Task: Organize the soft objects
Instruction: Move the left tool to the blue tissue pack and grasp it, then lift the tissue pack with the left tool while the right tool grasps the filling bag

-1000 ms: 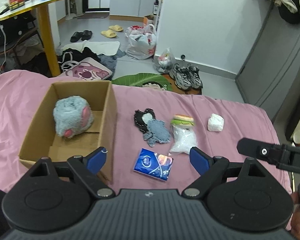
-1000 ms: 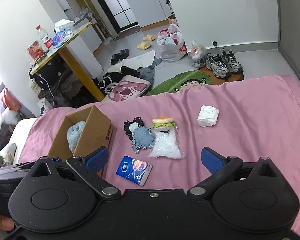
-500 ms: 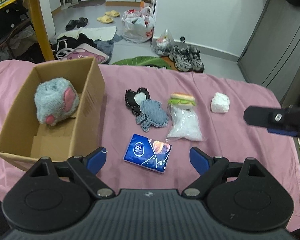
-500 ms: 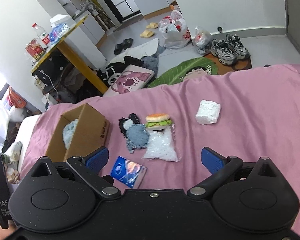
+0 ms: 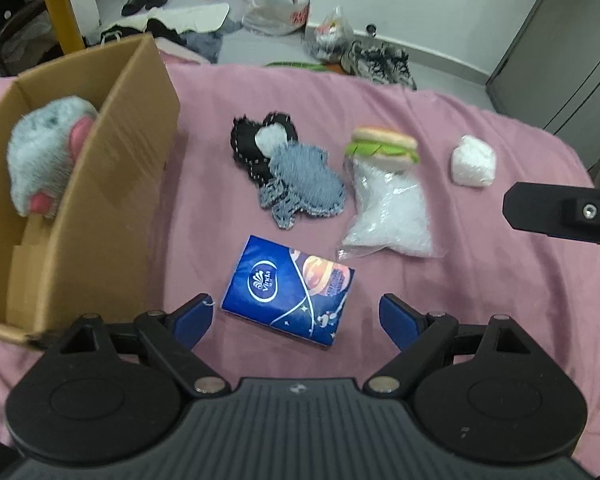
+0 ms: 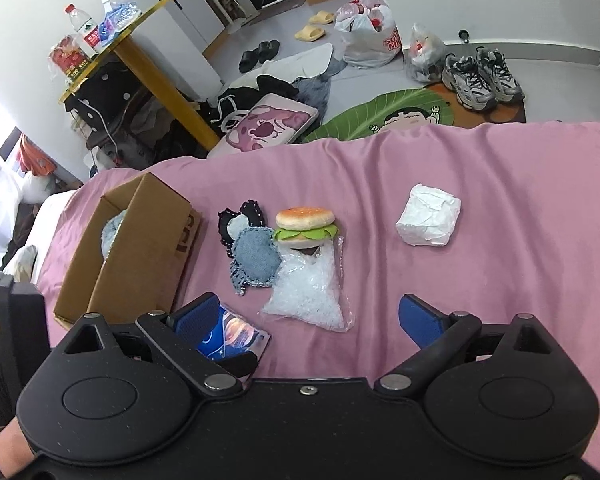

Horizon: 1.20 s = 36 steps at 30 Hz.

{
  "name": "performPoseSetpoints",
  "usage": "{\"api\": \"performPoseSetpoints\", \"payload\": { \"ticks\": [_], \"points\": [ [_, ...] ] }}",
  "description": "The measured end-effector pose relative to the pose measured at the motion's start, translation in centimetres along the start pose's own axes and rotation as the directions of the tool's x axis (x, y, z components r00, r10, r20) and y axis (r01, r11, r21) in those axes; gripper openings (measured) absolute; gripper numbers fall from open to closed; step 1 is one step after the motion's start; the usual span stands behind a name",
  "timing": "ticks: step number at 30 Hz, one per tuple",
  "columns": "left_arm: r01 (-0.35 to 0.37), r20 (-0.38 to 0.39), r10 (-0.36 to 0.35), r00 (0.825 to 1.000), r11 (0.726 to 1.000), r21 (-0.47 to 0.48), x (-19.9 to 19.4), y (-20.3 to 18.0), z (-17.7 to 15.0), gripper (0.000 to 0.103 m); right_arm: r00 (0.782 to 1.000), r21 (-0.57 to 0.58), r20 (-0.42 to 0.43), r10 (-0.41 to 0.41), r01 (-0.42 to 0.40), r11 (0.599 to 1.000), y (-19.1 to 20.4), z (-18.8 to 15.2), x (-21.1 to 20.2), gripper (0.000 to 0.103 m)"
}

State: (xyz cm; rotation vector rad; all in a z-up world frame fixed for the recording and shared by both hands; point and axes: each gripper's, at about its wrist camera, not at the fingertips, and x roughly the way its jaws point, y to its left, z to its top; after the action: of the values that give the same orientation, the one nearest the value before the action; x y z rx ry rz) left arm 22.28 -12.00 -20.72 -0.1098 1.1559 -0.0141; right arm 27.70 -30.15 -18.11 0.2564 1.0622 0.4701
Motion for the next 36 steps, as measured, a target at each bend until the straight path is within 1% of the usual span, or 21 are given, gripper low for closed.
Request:
{"api": "performPoseSetpoints", "payload": {
  "ticks": [6,11,13,15,16,24,26,27,28,29,30,31,32,35,36],
  "points": [
    [-0.014,-0.033,0.014,0.999,1.0,0.007,2.4,-0.1,0.3,0.089,0.999,-0.046,-0.043,-0.007,0.005,0.999,0.5,0.5,1.9,0.095],
    [-0.018,-0.042,0.018,0.999,1.0,0.008,3.7,-0.1,0.5,0.089,0.996,-0.067,-0.083,-0.021,0.016,0.998,0.2,0.7,3.5,0.088],
    [-0.019,-0.032,0.019,0.999,1.0,-0.002,3.7,0.0,0.5,0.087,0.995,-0.079,-0.091,-0.031,0.023,0.997,0.2,0.7,4.0,0.086],
    [-0.016,-0.025,0.015,1.0,1.0,-0.016,3.5,0.2,0.4,0.082,0.995,-0.085,-0.091,-0.03,0.022,0.996,0.1,0.8,4.2,0.082],
    [-0.009,-0.023,0.009,1.0,1.0,-0.023,3.4,0.3,0.4,0.082,0.995,-0.083,-0.092,-0.026,0.018,0.996,0.1,0.9,4.4,0.081],
    [0.012,-0.005,-0.012,1.0,0.998,-0.062,1.7,1.2,1.1,0.08,0.997,-0.048,-0.071,0.024,-0.028,0.998,0.7,1.4,4.6,0.08],
    [0.012,-0.001,-0.013,1.0,0.998,-0.062,1.4,1.2,1.2,0.08,0.997,-0.044,-0.072,0.008,-0.011,0.999,0.6,1.5,5.0,0.079],
    [0.014,0.0,-0.014,1.0,0.998,-0.065,1.2,1.2,1.2,0.08,0.997,-0.046,-0.077,-0.006,0.003,0.999,0.6,1.4,5.2,0.077],
    [0.016,-0.001,-0.016,1.0,0.998,-0.068,1.2,1.3,1.3,0.08,0.996,-0.051,-0.083,-0.016,0.012,0.999,0.5,1.3,5.5,0.07],
    [0.017,-0.001,-0.017,1.0,0.997,-0.072,1.1,1.3,1.2,0.08,0.996,-0.057,-0.091,-0.02,0.014,0.998,0.4,1.1,5.7,0.061],
    [0.018,0.0,-0.018,1.0,0.997,-0.074,0.9,1.3,1.1,0.08,0.995,-0.057,-0.096,-0.014,0.009,0.998,0.3,1.1,5.9,0.055],
    [0.018,0.0,-0.018,1.0,0.997,-0.075,0.8,1.3,1.1,0.08,0.995,-0.042,-0.102,0.007,-0.012,0.999,0.0,1.0,5.9,0.042],
    [0.019,0.002,-0.019,1.0,0.997,-0.077,0.6,1.4,1.0,0.08,0.995,-0.032,-0.103,0.016,-0.02,0.999,-0.1,0.9,5.8,0.036],
    [0.025,0.004,-0.025,1.0,0.996,-0.085,0.1,1.4,0.9,0.08,0.996,-0.041,-0.086,0.004,-0.008,0.999,0.0,0.7,4.7,0.029],
    [0.027,0.004,-0.027,1.0,0.996,-0.088,-0.1,1.4,0.9,0.08,0.997,-0.032,-0.079,0.007,-0.009,0.999,0.1,0.7,4.3,0.028]
  ]
}}
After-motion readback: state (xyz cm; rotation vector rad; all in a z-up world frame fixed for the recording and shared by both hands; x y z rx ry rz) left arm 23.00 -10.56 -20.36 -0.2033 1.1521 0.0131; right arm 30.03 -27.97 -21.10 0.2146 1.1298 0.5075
